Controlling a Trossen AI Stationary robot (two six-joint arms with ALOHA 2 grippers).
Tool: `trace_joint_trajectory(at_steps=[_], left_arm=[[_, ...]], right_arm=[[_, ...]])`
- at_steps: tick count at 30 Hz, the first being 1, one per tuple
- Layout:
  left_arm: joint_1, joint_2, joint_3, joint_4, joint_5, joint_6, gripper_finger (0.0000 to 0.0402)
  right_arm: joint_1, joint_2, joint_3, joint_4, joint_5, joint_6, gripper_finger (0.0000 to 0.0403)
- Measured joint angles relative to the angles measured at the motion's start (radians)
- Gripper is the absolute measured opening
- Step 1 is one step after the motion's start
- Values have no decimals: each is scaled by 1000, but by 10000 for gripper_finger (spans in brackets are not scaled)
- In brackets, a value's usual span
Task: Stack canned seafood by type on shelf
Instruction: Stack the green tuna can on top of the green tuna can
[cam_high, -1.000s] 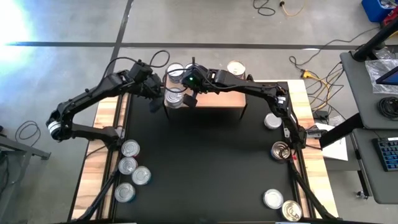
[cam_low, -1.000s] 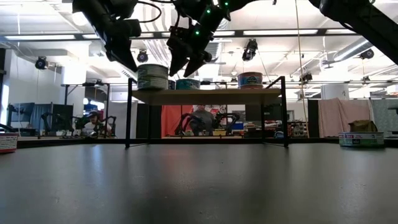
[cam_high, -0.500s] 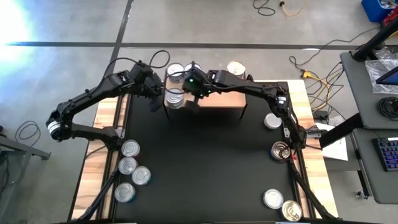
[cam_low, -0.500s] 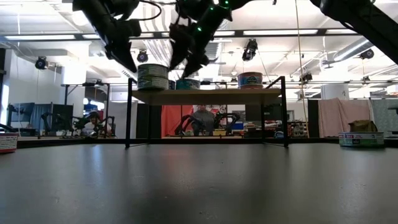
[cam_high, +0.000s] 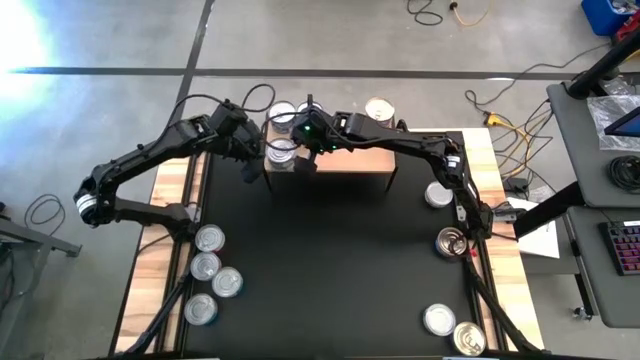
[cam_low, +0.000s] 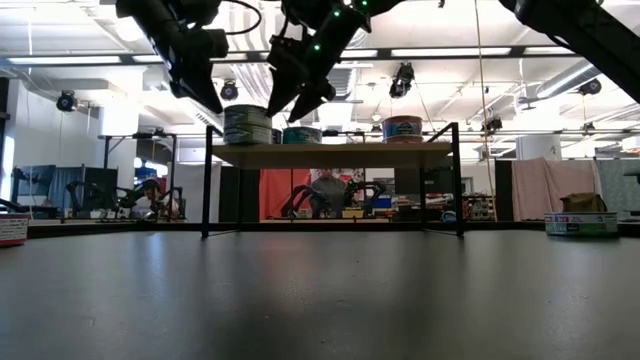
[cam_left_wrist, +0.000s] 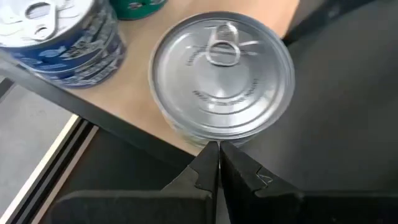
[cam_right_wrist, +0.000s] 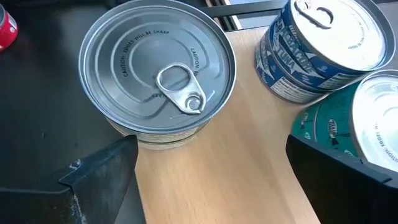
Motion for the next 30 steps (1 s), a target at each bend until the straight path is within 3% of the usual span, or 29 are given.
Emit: trace_joint_trajectory(at_steps=[7, 10, 14, 17, 24, 30], left_arm=[[-28, 0, 0, -6, -1, -6, 0], [-28, -2, 0, -15, -57, 1, 0], [-27, -2, 0, 11, -209, 17, 0], [-25, -2, -1, 46, -233, 39, 0], [-23, -2, -64, 148, -223, 48, 0], [-23, -2, -99, 113, -162, -8, 0]], right_arm=[[-7, 0, 0, -13, 25, -10, 400], [-8, 0, 0, -36, 16, 3, 400], [-9, 0, 0, -58, -131, 4, 400], [-2, 1, 0, -45, -195, 17, 400], [-1, 13, 0, 21, -93, 26, 400], [-3, 13, 0, 30, 11, 15, 400]])
